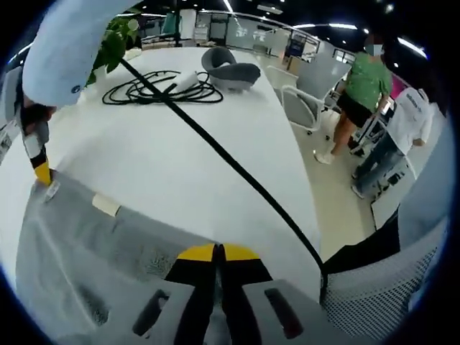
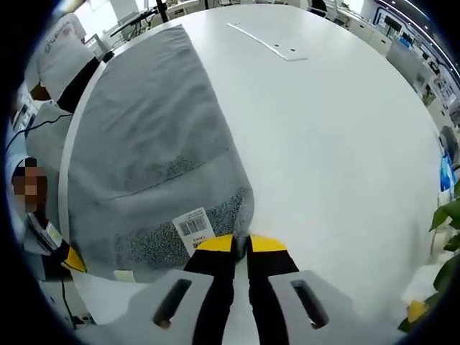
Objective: Fold the towel on the table until its edges align and the towel forms a compact rectangular stack.
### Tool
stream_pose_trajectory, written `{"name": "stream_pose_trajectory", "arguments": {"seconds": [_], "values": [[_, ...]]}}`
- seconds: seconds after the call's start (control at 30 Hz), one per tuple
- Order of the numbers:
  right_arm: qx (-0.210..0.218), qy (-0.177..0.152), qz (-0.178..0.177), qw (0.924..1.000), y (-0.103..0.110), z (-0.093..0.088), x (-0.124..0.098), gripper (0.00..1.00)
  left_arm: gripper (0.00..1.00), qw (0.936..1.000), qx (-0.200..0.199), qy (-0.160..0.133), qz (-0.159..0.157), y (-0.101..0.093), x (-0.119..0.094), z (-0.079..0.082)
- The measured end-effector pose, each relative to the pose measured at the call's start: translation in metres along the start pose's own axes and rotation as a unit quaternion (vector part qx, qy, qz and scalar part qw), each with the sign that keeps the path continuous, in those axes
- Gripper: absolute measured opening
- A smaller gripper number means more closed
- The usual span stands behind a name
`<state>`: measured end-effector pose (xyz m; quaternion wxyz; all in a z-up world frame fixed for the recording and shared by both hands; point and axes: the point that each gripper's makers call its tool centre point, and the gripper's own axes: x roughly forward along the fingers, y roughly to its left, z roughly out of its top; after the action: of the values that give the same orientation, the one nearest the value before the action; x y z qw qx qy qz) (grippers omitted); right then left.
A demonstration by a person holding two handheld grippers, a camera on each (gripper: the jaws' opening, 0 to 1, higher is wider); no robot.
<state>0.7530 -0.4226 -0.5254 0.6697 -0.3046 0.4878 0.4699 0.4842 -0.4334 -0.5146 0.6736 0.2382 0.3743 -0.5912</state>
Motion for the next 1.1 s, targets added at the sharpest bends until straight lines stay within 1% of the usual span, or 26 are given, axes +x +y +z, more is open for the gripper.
{"name": "stream_pose_trajectory", "arguments": {"seconds": [0.13,0.3,0.57,0.67,0.9,1.1], "values": [[0.000,0.001,-0.001,1.0000,-0.001,0.000,0.000,0.03,0.00,1.0000,-0.001,-0.002,0.002,-0.002,0.000,0.000],[-0.005,0.006,-0.003,1.0000,-0.002,0.000,0.000,0.03,0.00,1.0000,-0.001,-0.005,0.004,-0.004,0.001,0.005],[-0.012,0.013,-0.007,0.9998,-0.003,0.002,-0.005,0.03,0.00,0.9999,0.002,-0.007,0.009,-0.006,-0.003,0.007],[-0.015,0.014,-0.011,0.9997,-0.002,0.004,-0.012,0.03,0.00,0.9999,0.002,-0.011,0.013,-0.006,-0.006,0.010],[-0.017,0.021,-0.018,0.9995,-0.002,0.003,-0.020,0.03,0.00,0.9996,-0.003,-0.021,0.016,-0.007,-0.012,0.016],[-0.011,0.032,-0.023,0.9991,-0.005,-0.004,-0.032,0.03,0.00,0.9990,-0.014,-0.041,0.011,-0.012,-0.018,0.029]]}}
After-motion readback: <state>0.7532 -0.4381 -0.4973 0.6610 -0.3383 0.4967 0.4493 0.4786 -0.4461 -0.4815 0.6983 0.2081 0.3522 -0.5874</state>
